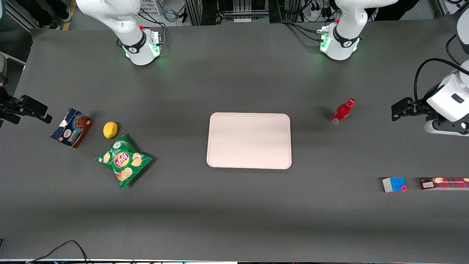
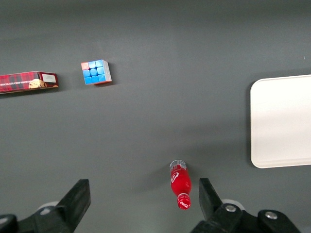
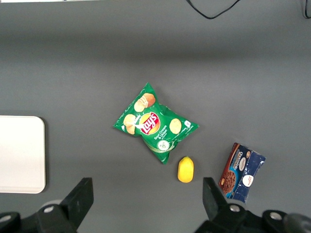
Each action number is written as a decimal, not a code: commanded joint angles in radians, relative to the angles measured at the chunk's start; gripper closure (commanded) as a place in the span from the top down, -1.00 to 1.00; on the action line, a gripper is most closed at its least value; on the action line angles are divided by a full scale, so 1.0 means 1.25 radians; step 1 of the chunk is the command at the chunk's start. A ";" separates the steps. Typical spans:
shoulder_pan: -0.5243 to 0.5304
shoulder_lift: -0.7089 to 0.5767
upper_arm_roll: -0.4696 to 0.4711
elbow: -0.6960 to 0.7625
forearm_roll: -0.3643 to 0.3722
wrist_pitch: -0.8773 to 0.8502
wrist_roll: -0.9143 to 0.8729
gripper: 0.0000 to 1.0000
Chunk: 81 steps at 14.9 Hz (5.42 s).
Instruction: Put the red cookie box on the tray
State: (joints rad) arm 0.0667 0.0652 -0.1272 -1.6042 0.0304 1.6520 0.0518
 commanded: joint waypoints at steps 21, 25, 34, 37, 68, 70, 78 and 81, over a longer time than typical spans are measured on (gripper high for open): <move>0.025 0.138 0.137 0.091 0.071 0.035 0.726 1.00; 0.070 0.180 0.137 0.083 0.073 0.130 1.093 1.00; 0.095 0.301 0.265 0.086 -0.094 0.291 1.678 1.00; 0.099 0.321 0.292 0.086 -0.116 0.293 1.688 1.00; 0.226 0.657 0.286 0.321 -0.229 0.438 1.753 1.00; 0.225 0.671 0.286 0.321 -0.265 0.455 1.772 1.00; 0.223 0.694 0.274 0.322 -0.270 0.491 1.786 1.00; 0.224 0.700 0.274 0.321 -0.271 0.503 1.787 1.00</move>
State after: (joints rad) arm 0.3415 0.9168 0.2148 -1.2297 -0.2901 2.2635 2.2578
